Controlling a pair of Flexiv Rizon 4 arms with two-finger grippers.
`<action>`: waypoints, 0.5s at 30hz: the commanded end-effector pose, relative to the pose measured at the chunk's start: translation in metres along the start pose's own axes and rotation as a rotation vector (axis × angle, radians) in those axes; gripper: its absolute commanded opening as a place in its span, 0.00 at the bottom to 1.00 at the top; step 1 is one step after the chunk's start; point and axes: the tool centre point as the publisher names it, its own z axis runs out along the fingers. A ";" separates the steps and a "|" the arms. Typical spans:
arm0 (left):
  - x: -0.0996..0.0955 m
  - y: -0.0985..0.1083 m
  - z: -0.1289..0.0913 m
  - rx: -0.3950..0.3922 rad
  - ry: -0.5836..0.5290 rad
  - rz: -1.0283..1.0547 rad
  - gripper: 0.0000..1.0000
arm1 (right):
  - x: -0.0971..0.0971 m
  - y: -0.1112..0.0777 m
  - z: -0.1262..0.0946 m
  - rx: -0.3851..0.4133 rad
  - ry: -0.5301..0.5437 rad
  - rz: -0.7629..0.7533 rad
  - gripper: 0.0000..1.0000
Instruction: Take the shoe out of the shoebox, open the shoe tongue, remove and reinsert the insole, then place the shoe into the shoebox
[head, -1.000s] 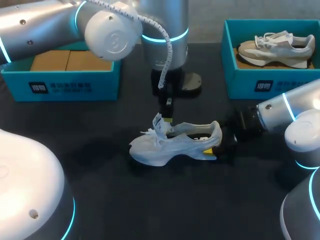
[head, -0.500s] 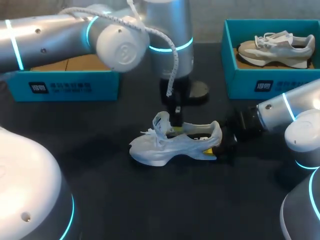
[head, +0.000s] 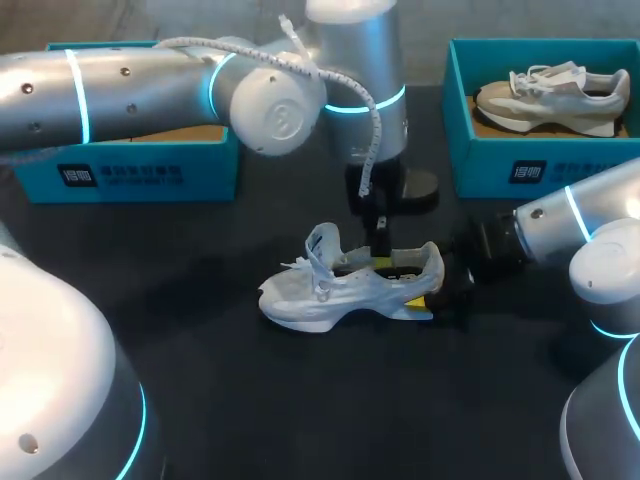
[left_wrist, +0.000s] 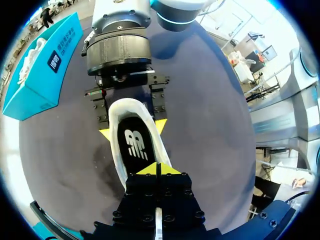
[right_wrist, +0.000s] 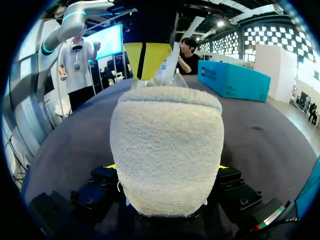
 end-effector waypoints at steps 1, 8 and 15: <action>-0.010 -0.013 0.009 -0.013 0.015 0.001 0.00 | 0.000 0.000 0.002 0.004 -0.002 0.000 0.00; -0.015 -0.019 0.019 -0.018 0.023 -0.001 0.00 | 0.000 0.000 0.002 0.004 -0.002 0.000 0.00; -0.021 -0.009 0.035 -0.002 -0.030 -0.062 0.00 | 0.000 0.000 0.002 0.004 -0.002 0.000 0.00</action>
